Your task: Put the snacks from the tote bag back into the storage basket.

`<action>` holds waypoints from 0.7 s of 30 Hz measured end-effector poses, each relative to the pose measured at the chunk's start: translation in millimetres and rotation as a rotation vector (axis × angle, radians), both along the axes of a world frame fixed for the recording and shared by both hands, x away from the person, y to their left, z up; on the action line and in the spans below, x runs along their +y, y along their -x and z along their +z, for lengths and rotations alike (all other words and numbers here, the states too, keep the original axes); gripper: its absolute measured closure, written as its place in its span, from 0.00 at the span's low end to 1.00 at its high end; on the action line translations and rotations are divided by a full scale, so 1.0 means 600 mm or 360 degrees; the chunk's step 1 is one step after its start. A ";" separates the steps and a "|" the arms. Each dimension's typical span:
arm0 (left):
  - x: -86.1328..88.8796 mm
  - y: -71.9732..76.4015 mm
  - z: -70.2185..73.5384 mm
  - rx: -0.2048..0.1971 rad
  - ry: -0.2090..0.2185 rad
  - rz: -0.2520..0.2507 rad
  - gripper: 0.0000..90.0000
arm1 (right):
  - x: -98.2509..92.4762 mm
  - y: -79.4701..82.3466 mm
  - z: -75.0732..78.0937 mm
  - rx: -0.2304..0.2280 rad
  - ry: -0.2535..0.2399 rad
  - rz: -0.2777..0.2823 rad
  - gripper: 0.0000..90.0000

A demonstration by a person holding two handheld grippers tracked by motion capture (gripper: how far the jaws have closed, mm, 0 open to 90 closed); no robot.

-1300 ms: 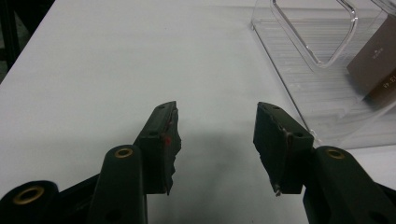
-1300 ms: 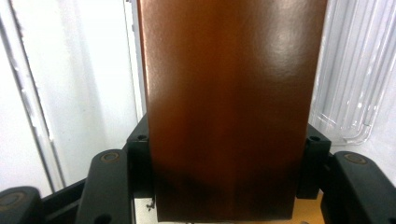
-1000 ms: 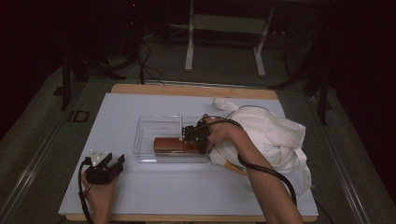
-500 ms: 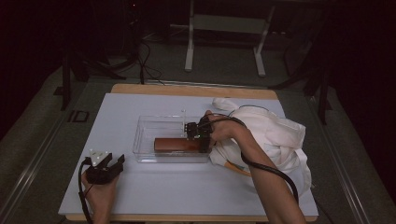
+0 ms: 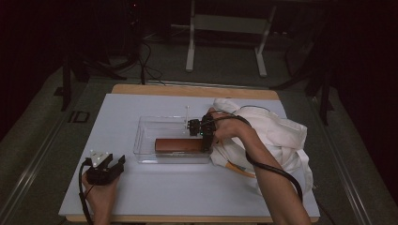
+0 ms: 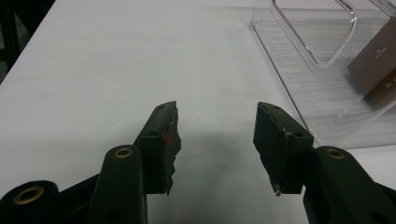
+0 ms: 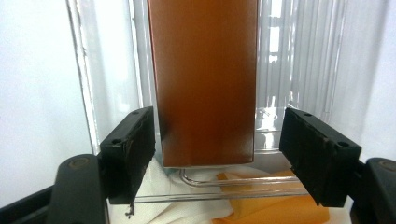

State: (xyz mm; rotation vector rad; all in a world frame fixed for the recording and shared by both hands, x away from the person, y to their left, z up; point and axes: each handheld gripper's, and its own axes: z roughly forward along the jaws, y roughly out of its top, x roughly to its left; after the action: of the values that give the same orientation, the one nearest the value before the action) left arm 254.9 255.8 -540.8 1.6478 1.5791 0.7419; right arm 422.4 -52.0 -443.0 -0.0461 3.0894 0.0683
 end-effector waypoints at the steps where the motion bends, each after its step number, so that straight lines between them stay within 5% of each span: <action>1: 0.000 0.000 0.000 0.0000 0.0000 0.0000 0.56 | -0.001 0.000 0.001 -0.0006 -0.0008 0.0001 0.30; 21: 0.000 0.000 0.000 -0.0001 0.0003 0.0001 0.56 | -0.014 0.006 0.028 -0.0022 -0.0132 -0.0027 0.32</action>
State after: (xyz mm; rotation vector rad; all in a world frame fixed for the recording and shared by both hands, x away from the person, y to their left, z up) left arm 255.0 255.9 -540.8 1.6458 1.5797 0.7407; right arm 418.7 -60.2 -426.4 -0.0168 3.0688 0.1947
